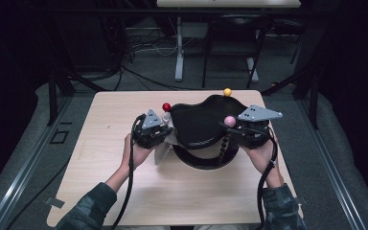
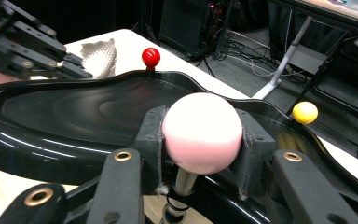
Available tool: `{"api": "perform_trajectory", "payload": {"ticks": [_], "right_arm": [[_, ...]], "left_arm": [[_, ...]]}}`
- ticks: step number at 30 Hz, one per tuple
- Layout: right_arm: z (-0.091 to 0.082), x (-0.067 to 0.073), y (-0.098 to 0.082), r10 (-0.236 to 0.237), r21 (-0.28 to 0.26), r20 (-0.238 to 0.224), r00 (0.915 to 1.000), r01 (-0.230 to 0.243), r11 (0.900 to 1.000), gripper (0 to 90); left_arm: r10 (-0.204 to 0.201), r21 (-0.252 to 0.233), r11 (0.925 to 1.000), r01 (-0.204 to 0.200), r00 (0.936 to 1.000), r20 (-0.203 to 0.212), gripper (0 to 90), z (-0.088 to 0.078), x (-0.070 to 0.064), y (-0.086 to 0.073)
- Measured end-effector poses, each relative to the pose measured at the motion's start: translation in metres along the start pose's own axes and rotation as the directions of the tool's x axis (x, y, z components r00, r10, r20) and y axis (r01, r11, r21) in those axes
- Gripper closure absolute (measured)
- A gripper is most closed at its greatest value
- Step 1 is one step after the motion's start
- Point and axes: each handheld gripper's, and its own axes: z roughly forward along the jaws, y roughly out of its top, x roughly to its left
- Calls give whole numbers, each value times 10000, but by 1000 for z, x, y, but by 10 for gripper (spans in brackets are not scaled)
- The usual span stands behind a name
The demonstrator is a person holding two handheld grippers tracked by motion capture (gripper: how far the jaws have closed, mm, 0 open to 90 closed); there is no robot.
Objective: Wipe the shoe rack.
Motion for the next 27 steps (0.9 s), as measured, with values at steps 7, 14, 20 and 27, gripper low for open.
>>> {"api": "perform_trajectory", "payload": {"ticks": [7,14,20,27], "right_arm": [[0,0,0,0,11,33,10000,0,10000,598],[0,1,0,-23,74,168,9999,22,10000,598],[0,1,1,-19,84,178,9998,17,10000,598],[0,1,1,-25,98,200,9998,23,9999,598]], "left_arm": [[125,-230,9997,-120,9997,230,827,-13,-12,2],[116,-535,9985,-92,9989,447,828,-26,-23,3],[262,-835,9963,-201,9970,729,828,-44,-38,6],[555,-1172,9922,-423,9923,1111,827,-57,-54,16]]}}
